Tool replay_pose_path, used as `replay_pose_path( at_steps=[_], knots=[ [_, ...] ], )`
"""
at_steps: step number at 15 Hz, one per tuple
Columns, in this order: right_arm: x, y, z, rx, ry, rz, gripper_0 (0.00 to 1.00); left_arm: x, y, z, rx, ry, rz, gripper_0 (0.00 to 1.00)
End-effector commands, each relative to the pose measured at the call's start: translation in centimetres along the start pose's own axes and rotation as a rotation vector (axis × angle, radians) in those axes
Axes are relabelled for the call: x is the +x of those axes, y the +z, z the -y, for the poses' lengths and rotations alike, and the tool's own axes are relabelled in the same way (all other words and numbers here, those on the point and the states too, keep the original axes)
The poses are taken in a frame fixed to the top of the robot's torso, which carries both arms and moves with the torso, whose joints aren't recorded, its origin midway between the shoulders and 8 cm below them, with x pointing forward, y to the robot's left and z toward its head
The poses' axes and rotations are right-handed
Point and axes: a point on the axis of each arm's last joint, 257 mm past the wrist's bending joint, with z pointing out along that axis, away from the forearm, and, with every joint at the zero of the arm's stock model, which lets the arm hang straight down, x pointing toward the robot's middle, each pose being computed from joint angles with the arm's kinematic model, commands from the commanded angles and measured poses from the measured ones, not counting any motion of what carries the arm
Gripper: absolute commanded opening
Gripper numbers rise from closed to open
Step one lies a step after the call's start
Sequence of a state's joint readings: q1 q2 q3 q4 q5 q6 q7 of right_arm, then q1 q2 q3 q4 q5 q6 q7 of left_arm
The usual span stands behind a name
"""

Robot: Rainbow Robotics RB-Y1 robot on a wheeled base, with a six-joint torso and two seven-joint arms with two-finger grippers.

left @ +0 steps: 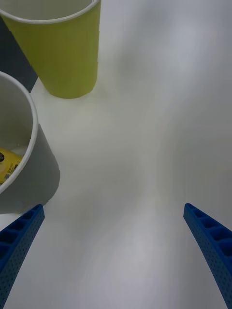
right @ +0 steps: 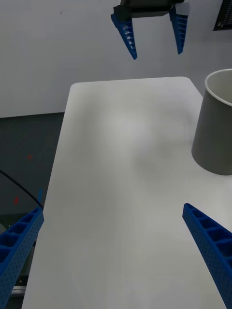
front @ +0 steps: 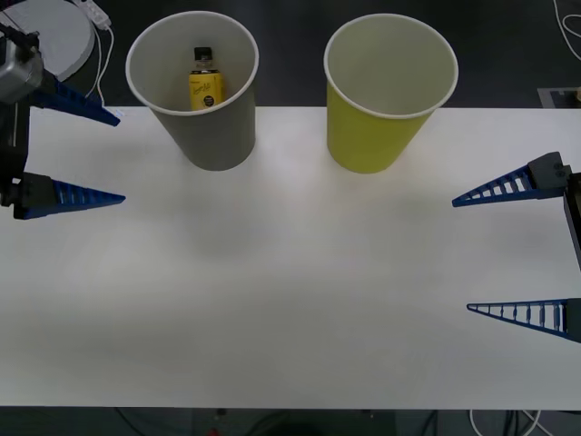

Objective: Put the can into the green bin and the plastic bottle into the gray bin

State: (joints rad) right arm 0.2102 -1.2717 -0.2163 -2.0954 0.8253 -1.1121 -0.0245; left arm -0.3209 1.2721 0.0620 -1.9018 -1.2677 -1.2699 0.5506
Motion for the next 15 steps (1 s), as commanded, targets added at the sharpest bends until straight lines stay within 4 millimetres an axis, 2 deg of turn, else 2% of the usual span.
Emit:
replay_pose_path(
  at_steps=[1, 8, 12, 15],
  knots=[
    [0.0, 0.0, 0.0, 0.000, 0.000, 0.000, 1.00, 1.4, -0.2, 2.0, 0.020, 0.032, 0.047, 1.00],
    [0.0, 0.0, 0.0, 0.000, 0.000, 0.000, 1.00, 4.1, 0.0, 5.6, 0.033, 0.114, 0.103, 1.00],
    [0.0, 0.0, 0.0, 0.000, 0.000, 0.000, 1.00, 4.2, 0.1, 7.7, 0.059, 0.129, 0.107, 1.00],
    [0.0, 0.0, 0.0, 0.000, 0.000, 0.000, 1.00, 4.2, 0.2, 8.2, 0.070, 0.133, 0.109, 1.00]
  ],
)
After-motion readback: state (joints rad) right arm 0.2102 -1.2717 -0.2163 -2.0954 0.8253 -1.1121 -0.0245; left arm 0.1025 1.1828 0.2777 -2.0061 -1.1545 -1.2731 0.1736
